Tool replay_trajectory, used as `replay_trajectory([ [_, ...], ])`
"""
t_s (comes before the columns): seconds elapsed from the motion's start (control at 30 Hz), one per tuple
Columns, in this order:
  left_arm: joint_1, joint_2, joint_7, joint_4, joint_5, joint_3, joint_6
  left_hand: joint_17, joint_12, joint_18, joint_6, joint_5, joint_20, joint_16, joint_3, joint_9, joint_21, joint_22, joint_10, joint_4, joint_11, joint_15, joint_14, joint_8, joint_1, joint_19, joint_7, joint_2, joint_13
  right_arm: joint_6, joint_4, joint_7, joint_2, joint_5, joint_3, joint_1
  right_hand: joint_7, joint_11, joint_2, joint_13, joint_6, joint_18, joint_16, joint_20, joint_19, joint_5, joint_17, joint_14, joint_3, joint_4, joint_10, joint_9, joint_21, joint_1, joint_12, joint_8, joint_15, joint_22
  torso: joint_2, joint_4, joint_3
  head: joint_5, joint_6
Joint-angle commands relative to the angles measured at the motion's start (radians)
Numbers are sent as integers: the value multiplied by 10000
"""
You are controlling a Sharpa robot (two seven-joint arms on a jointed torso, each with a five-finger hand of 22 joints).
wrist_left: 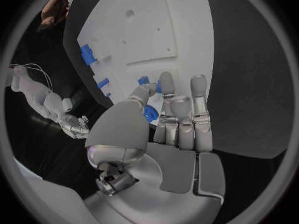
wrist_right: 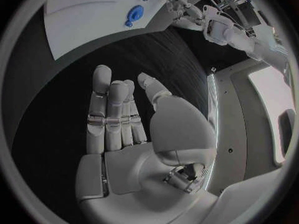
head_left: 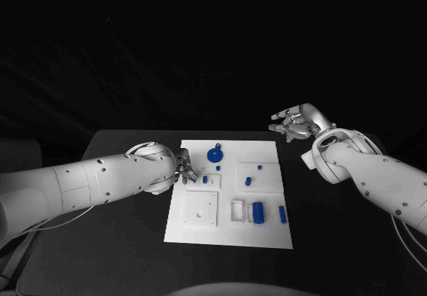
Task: Assemble the parts on the task board
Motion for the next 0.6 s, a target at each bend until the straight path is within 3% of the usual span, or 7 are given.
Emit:
replay_trajectory([
  [0.03, -1, 5, -76, 43, 270, 3, -306, 12, -20, 26, 474, 35, -1, 7, 946, 14, 43, 181, 10, -909, -55, -12, 39, 39, -41, 20, -424, -2, -10, 132, 3, 49, 6, -5, 6, -1, 18, -10, -37, 10, 62, 84, 21, 31, 327, 72, 20, 50, -43, 12, 4, -10, 38, -17, 30, -13, 29, 12, 1, 3, -2, -7, 1],
  [0.6, -19, 50, -193, 29, 287, -1, -45, 14, -46, 23, 460, 34, 0, -11, 962, 23, 40, 185, 5, -928, -50, -8, 35, 33, -53, 16, -419, 9, -18, 157, 4, 34, -10, -5, 6, -1, 18, -10, -37, 10, 62, 84, 21, 31, 327, 72, 20, 50, -43, 12, 4, -10, 38, -17, 30, -13, 29, 12, 2, -1, 2, 0, -11],
])
